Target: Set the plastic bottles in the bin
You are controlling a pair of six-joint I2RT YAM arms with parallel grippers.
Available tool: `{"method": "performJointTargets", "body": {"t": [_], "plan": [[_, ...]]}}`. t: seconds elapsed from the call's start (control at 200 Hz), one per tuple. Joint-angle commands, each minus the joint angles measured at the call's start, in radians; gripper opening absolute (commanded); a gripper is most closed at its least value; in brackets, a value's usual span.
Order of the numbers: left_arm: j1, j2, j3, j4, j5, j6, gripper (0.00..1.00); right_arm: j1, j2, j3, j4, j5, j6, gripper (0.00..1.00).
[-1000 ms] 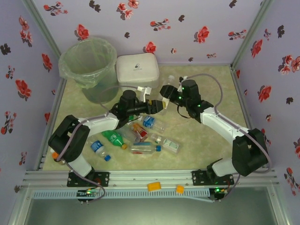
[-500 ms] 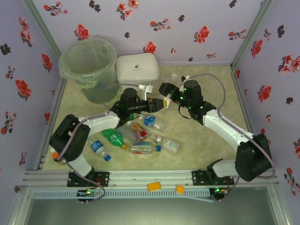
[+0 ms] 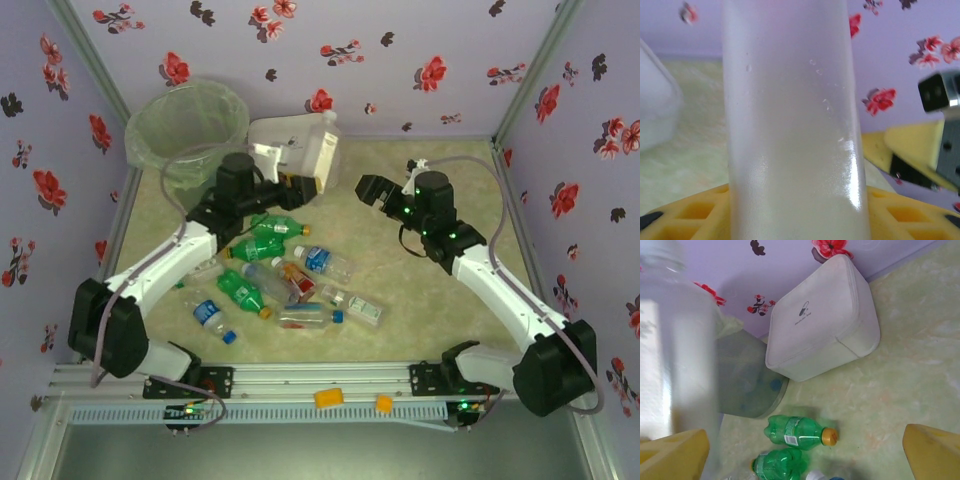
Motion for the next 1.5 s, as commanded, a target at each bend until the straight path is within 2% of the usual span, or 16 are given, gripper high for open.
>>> {"method": "performJointTargets", "body": {"t": [0.0, 0.24, 0.455, 0.605, 0.83, 0.9, 0.995, 1.095, 1.23, 1.29, 1.495], "plan": [[0.073, -0.041, 0.128, -0.199, -0.070, 0.151, 0.31, -0.003, -0.008, -0.038, -0.042, -0.001, -0.052, 1.00], [0.269, -0.040, 0.359, -0.402, -0.216, 0.283, 0.29, 0.000, 0.027, -0.113, -0.052, -0.025, -0.058, 1.00], [0.436, 0.024, 0.490, -0.448, -0.247, 0.256, 0.25, 0.000, 0.062, -0.137, -0.048, -0.057, -0.055, 1.00], [0.482, 0.068, 0.500, -0.487, -0.296, 0.256, 0.25, 0.000, 0.062, -0.146, -0.055, -0.048, -0.056, 1.00], [0.490, 0.151, 0.533, -0.561, -0.347, 0.283, 0.26, 0.005, 0.039, -0.173, -0.056, -0.059, -0.044, 1.00], [0.490, 0.169, 0.537, -0.583, -0.375, 0.292, 0.33, 0.009, 0.031, -0.173, -0.071, -0.060, -0.054, 1.00], [0.489, 0.184, 0.537, -0.602, -0.422, 0.294, 0.53, 0.013, 0.028, -0.170, -0.094, -0.061, -0.067, 1.00], [0.490, 0.182, 0.540, -0.603, -0.428, 0.282, 0.79, 0.019, 0.027, -0.170, -0.104, -0.063, -0.074, 1.00], [0.487, 0.158, 0.534, -0.595, -0.412, 0.260, 0.96, 0.032, 0.033, -0.165, -0.117, -0.054, -0.093, 1.00], [0.483, 0.136, 0.520, -0.585, -0.405, 0.255, 1.00, 0.043, 0.044, -0.149, -0.151, -0.031, -0.112, 1.00], [0.437, 0.042, 0.473, -0.557, -0.385, 0.248, 1.00, 0.089, 0.092, -0.107, -0.203, -0.015, -0.204, 1.00]]}}
